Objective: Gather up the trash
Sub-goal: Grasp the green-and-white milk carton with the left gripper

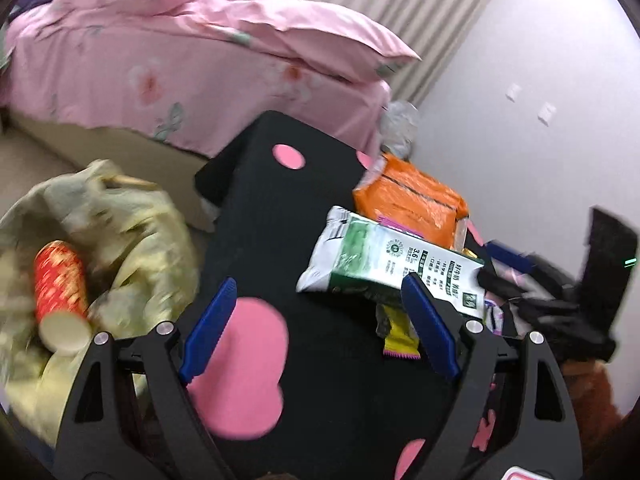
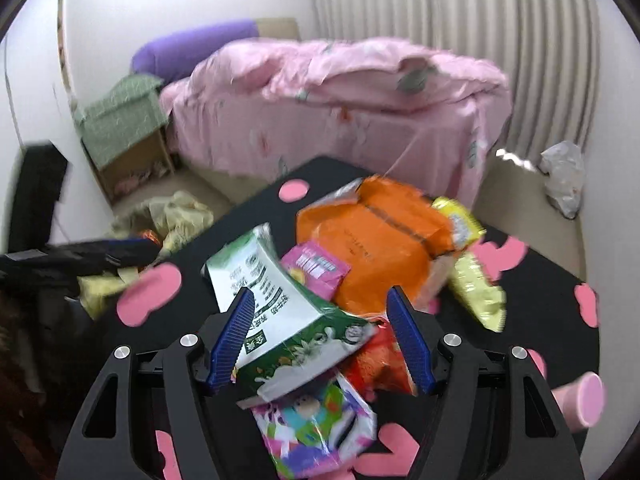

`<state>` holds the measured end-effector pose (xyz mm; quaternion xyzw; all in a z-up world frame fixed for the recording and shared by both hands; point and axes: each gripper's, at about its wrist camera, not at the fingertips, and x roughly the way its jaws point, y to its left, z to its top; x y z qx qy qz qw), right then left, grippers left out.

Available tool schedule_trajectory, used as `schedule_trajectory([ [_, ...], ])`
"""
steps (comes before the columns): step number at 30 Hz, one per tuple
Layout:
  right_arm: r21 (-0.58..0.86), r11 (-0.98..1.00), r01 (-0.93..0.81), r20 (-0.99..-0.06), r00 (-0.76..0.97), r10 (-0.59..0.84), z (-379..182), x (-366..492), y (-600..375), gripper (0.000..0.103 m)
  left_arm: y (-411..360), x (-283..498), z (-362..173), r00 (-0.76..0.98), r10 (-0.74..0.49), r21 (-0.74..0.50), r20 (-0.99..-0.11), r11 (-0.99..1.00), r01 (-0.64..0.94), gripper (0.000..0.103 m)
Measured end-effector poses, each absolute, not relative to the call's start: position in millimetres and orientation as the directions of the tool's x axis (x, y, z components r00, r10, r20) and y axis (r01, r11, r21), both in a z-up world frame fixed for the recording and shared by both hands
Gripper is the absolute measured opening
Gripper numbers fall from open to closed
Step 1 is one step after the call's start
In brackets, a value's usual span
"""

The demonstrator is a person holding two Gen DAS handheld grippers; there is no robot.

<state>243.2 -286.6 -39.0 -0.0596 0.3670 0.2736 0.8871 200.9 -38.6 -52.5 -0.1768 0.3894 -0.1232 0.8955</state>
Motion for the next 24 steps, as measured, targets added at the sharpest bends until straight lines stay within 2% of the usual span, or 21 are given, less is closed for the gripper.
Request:
schedule_trajectory([
  [3, 0.209, 0.777, -0.593, -0.703, 0.462, 0.541, -51.6, 231.7, -275.9, 0.064, -31.7, 187.9, -42.8, 0.683, -0.311, -0.38, -0.661, 0.923, 0.052, 0.08],
  [5, 0.233, 0.743, -0.627, -0.701, 0.421, 0.576, -54.6, 213.3, -271.4, 0.062, -31.4, 190.2, -40.5, 0.671, -0.319, -0.389, -0.669, 0.92, 0.05, 0.08],
  [8, 0.177, 0.777, -0.605, -0.69, 0.487, 0.536, -49.8, 191.1, -282.6, 0.06, -45.5, 206.5, -42.5, 0.632, -0.36, -0.418, -0.686, 0.906, 0.062, 0.08],
  [12, 0.164, 0.874, -0.457, -0.65, 0.616, 0.444, -38.5, 190.5, -327.5, 0.06, -76.9, 239.8, -57.2, 0.542, -0.382, -0.423, -0.748, 0.905, 0.054, 0.08],
  [16, 0.118, 0.942, -0.313, -0.634, 0.707, 0.314, -40.5, 195.4, -358.9, 0.06, -112.6, 277.9, -69.0, 0.457, -0.264, -0.277, -0.849, 0.96, 0.04, 0.08],
  [19, 0.126, 0.952, -0.278, -0.615, 0.732, 0.294, -43.1, 195.6, -367.3, 0.06, -131.0, 297.3, -74.6, 0.418, -0.17, -0.156, -0.892, 0.985, 0.068, 0.08],
  [21, 0.142, 0.955, -0.261, -0.603, 0.742, 0.292, -46.5, 194.8, -372.6, 0.06, -138.7, 299.6, -76.1, 0.429, -0.105, -0.067, -0.897, 0.992, 0.104, 0.075],
  [22, 0.157, 0.954, -0.257, -0.599, 0.743, 0.299, -48.6, 194.4, -375.2, 0.06, -138.5, 294.8, -75.7, 0.445, -0.098, -0.045, -0.89, 0.991, 0.128, 0.068],
  [24, 0.184, 0.949, -0.256, -0.593, 0.741, 0.314, -52.7, 193.1, -379.0, 0.06, -132.5, 277.6, -73.3, 0.455, -0.175, -0.091, -0.873, 0.975, 0.201, 0.058],
])
